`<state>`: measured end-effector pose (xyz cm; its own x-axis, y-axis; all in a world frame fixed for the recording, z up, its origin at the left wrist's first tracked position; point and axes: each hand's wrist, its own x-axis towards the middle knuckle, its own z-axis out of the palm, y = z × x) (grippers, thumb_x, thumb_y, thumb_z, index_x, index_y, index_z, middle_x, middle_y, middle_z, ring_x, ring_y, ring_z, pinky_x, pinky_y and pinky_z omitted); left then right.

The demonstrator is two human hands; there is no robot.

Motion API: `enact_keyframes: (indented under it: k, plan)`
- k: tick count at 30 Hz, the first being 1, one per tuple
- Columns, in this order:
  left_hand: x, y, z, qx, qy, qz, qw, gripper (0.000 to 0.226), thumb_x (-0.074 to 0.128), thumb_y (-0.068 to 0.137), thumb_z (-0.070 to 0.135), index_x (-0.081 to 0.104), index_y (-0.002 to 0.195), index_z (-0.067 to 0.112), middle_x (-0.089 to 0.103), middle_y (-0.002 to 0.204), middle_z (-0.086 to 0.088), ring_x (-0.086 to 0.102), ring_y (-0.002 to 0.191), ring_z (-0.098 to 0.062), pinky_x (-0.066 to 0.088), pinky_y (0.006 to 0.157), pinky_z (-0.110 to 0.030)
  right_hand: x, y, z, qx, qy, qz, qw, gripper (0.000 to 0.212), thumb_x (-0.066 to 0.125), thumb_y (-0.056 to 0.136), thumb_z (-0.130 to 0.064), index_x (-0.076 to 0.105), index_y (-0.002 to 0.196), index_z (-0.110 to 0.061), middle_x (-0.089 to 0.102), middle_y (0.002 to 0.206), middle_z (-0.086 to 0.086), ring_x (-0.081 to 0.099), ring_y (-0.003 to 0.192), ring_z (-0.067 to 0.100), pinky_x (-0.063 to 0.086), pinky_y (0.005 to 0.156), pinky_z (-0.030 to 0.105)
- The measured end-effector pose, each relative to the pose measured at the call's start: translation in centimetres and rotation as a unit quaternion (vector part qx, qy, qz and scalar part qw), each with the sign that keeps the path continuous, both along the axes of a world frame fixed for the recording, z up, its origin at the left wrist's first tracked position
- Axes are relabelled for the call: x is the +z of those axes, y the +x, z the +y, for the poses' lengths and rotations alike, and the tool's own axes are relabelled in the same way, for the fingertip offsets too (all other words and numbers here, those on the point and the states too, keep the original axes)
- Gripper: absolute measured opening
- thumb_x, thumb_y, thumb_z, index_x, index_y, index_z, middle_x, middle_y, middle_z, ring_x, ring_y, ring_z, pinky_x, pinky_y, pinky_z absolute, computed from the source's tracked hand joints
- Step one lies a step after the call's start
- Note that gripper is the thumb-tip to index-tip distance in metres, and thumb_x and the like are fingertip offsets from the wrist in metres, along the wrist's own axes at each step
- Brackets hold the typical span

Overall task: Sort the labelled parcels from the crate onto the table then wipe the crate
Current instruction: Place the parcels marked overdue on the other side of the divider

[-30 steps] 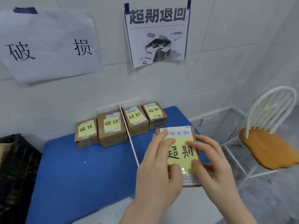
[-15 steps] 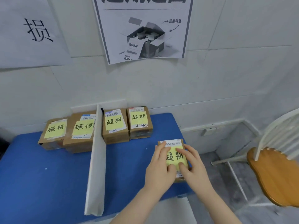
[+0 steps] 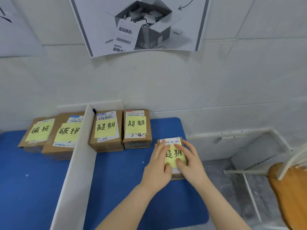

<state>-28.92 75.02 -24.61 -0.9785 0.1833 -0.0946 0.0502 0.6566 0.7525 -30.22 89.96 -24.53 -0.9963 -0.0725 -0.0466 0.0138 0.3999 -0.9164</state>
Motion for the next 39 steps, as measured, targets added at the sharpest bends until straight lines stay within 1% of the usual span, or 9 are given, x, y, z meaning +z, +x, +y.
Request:
enact_keyframes:
  k: [8, 13, 16, 18, 20, 29, 32, 36, 39]
  plan:
    - [1.6, -5.5, 2.3, 0.055, -0.109, -0.034, 0.992, 0.058, 0.044, 0.098, 0.012, 0.024, 0.151, 0.024, 0.000, 0.162, 0.012, 0.000, 0.149, -0.012, 0.041, 0.106, -0.037, -0.5, -5.9, -0.4, -0.016, -0.006, -0.017, 1.000, 0.051, 0.050, 0.086, 0.013, 0.058, 0.129, -0.014, 0.033, 0.143, -0.012, 0.042, 0.126, 0.006, 0.042, 0.085, 0.002]
    - [4.0, -9.3, 2.2, 0.029, -0.264, -0.011, 0.964, 0.035, 0.048, 0.097, 0.011, 0.045, 0.132, 0.010, 0.034, 0.148, -0.004, 0.033, 0.137, -0.030, 0.045, 0.091, -0.040, -0.6, -8.9, -1.3, -0.025, 0.015, -0.010, 1.000, 0.050, 0.051, 0.087, 0.011, 0.053, 0.134, -0.006, 0.031, 0.149, -0.002, 0.041, 0.123, 0.007, 0.037, 0.077, -0.004]
    - [4.5, -11.6, 1.1, -0.010, -0.315, 0.015, 0.949, 0.024, 0.050, 0.096, 0.011, 0.053, 0.120, 0.006, 0.047, 0.129, -0.009, 0.046, 0.121, -0.029, 0.042, 0.086, -0.038, -0.5, -10.5, -1.9, -0.027, 0.022, -0.007, 0.999, 0.051, 0.052, 0.088, 0.009, 0.052, 0.136, -0.007, 0.030, 0.150, -0.001, 0.038, 0.126, 0.005, 0.035, 0.086, -0.001]
    - [4.2, -12.7, 0.1, -0.041, -0.349, 0.050, 0.935, 0.028, 0.050, 0.098, 0.014, 0.052, 0.124, 0.006, 0.046, 0.134, -0.009, 0.036, 0.134, -0.028, 0.036, 0.101, -0.039, -0.3, -11.4, -2.6, -0.023, 0.030, -0.006, 0.999, 0.052, 0.051, 0.088, 0.006, 0.050, 0.138, -0.009, 0.029, 0.151, -0.002, 0.037, 0.129, 0.006, 0.038, 0.098, 0.014]
    - [3.7, -13.2, -0.7, -0.058, -0.397, 0.091, 0.911, 0.036, 0.049, 0.099, 0.021, 0.047, 0.133, 0.009, 0.041, 0.145, -0.008, 0.016, 0.147, -0.027, 0.015, 0.117, -0.046, -0.2, -12.1, -3.1, -0.022, 0.039, -0.008, 0.999, 0.053, 0.052, 0.088, 0.004, 0.049, 0.139, -0.011, 0.029, 0.151, -0.002, 0.037, 0.124, 0.002, 0.035, 0.098, 0.016]
    - [1.8, -12.5, -2.9, 0.006, -0.322, 0.115, 0.940, 0.040, 0.036, 0.103, 0.019, 0.036, 0.144, 0.018, 0.024, 0.157, -0.008, 0.004, 0.149, -0.029, 0.000, 0.117, -0.050, -0.2, -14.1, -4.6, -0.030, 0.043, -0.011, 0.999, 0.052, 0.052, 0.088, 0.002, 0.052, 0.137, -0.014, 0.032, 0.150, -0.004, 0.039, 0.121, 0.005, 0.034, 0.097, 0.018]
    - [1.5, -12.3, -3.1, 0.005, -0.319, 0.132, 0.939, 0.041, 0.041, 0.102, 0.017, 0.040, 0.143, 0.015, 0.032, 0.152, -0.010, 0.009, 0.148, -0.032, 0.002, 0.118, -0.051, -0.3, -14.4, -4.7, -0.035, 0.042, -0.012, 0.998, 0.052, 0.052, 0.087, 0.002, 0.052, 0.136, -0.014, 0.032, 0.149, -0.004, 0.041, 0.121, 0.007, 0.039, 0.099, 0.023]
    - [1.1, -11.0, -3.3, 0.004, -0.321, 0.152, 0.935, 0.043, 0.072, 0.081, 0.016, 0.063, 0.122, 0.011, 0.061, 0.126, -0.012, 0.046, 0.132, -0.035, 0.031, 0.109, -0.055, -0.5, -14.5, -5.1, -0.048, 0.042, -0.010, 0.998, 0.051, 0.051, 0.088, 0.003, 0.052, 0.136, -0.013, 0.033, 0.149, -0.002, 0.042, 0.123, 0.012, 0.043, 0.103, 0.031]
    - [1.1, -10.1, -3.4, -0.006, -0.327, 0.133, 0.935, 0.050, 0.077, 0.074, 0.019, 0.064, 0.122, 0.012, 0.063, 0.126, -0.010, 0.052, 0.128, -0.032, 0.036, 0.106, -0.053, -0.7, -14.8, -5.3, -0.052, 0.049, -0.009, 0.997, 0.051, 0.052, 0.089, 0.002, 0.051, 0.137, -0.013, 0.033, 0.151, 0.000, 0.040, 0.131, 0.018, 0.043, 0.105, 0.039]
